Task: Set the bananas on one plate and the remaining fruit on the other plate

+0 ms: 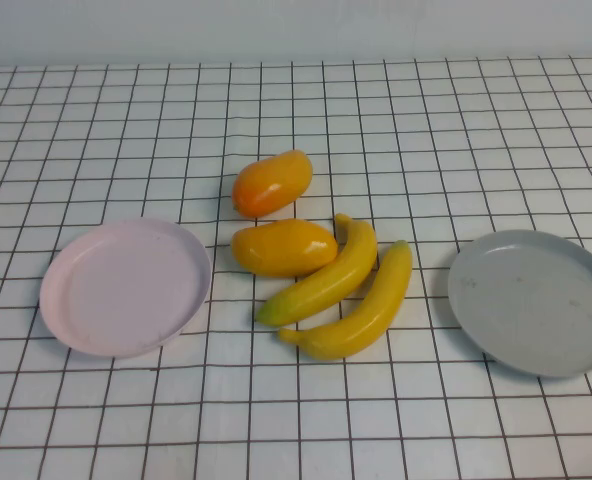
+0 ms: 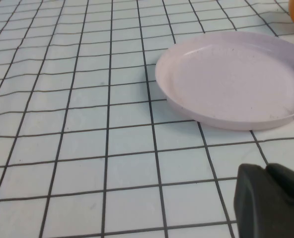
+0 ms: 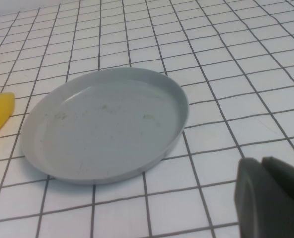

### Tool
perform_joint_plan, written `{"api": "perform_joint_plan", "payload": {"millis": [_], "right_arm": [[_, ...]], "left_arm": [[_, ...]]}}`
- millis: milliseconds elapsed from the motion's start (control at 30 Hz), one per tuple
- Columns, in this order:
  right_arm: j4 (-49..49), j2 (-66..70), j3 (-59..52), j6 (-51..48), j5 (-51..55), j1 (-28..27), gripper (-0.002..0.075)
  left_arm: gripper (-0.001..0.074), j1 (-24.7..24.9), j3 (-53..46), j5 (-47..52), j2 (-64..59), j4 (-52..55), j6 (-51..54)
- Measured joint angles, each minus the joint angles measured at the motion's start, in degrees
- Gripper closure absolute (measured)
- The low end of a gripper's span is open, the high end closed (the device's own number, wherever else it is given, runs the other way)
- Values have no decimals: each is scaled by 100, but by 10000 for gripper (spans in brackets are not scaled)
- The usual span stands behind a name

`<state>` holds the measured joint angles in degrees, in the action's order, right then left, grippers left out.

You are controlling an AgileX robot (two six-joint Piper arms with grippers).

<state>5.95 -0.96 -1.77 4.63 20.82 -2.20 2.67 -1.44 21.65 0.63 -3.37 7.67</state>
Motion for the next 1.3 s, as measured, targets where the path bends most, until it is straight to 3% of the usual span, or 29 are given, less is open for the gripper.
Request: {"api": "perform_joint_plan", "payload": {"millis": [633,933,1300], "right_arm": [[0,0,0,0,0,0,742],[0,0,0,0,0,0,742],[0,0,0,0,0,0,742]], "left_arm": [[738,0,0,-127,0,12,-107],[738,0,0,-1438,0,-2624,-1840],[738,0,0,-1717,0,-3020,-2016]]}}
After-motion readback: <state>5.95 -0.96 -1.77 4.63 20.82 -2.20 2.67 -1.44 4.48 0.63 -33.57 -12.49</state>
